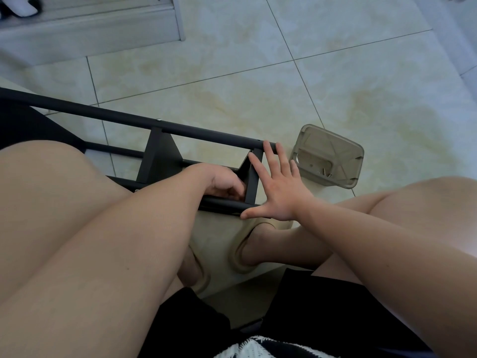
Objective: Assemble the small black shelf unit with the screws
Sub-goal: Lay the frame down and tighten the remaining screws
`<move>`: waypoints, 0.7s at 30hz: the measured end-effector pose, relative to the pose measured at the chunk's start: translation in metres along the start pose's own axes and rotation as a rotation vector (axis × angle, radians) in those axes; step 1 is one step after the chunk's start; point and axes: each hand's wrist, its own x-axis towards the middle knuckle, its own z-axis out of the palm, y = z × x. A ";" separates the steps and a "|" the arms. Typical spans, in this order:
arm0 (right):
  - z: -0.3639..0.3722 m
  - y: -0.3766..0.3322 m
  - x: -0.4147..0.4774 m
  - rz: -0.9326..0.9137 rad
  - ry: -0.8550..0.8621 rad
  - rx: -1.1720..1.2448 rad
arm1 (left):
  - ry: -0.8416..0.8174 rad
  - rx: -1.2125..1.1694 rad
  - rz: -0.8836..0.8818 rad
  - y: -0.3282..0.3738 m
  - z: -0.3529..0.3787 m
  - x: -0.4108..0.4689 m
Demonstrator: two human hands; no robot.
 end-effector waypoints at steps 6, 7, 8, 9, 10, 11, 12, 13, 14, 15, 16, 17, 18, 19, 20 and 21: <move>-0.001 -0.001 0.000 0.000 -0.001 -0.005 | 0.065 0.083 -0.038 0.002 0.000 -0.001; -0.001 -0.001 0.000 0.000 -0.002 -0.005 | 0.067 0.095 -0.048 0.002 0.000 -0.002; -0.001 -0.001 0.000 0.001 -0.003 -0.007 | 0.057 0.104 -0.056 0.003 0.000 -0.004; -0.001 -0.001 0.000 0.002 -0.004 -0.010 | 0.045 0.116 -0.065 0.003 0.000 -0.005; -0.001 -0.001 0.000 0.003 -0.005 -0.011 | 0.039 0.130 -0.074 0.004 0.000 -0.006; -0.001 -0.001 0.000 0.004 -0.005 -0.011 | 0.041 0.141 -0.077 0.003 0.000 -0.006; -0.001 -0.001 0.000 0.005 -0.005 -0.011 | 0.048 0.150 -0.069 0.003 0.000 -0.006; -0.001 -0.001 0.000 0.004 -0.005 -0.010 | 0.061 0.151 -0.056 0.003 0.000 -0.006; 0.000 -0.001 0.000 0.003 -0.006 -0.008 | 0.071 0.144 -0.040 0.003 0.001 -0.006; 0.000 -0.001 0.000 0.002 -0.006 -0.006 | 0.074 0.135 -0.028 0.003 0.001 -0.005; 0.000 -0.001 0.000 0.002 -0.005 -0.004 | 0.066 0.125 -0.022 0.003 0.001 -0.005; 0.000 0.000 0.000 0.002 -0.005 -0.004 | 0.053 0.116 -0.020 0.003 0.001 -0.006; 0.000 0.000 0.000 0.001 -0.004 -0.004 | 0.038 0.108 -0.019 0.002 0.000 -0.007; 0.000 0.000 0.000 0.001 -0.003 -0.004 | 0.027 0.099 -0.022 0.002 -0.001 -0.007; 0.000 0.000 0.000 0.002 -0.002 -0.003 | 0.015 0.089 -0.025 0.002 -0.001 -0.007; 0.000 0.000 0.000 0.003 -0.002 -0.003 | 0.004 0.082 -0.026 0.002 -0.002 -0.008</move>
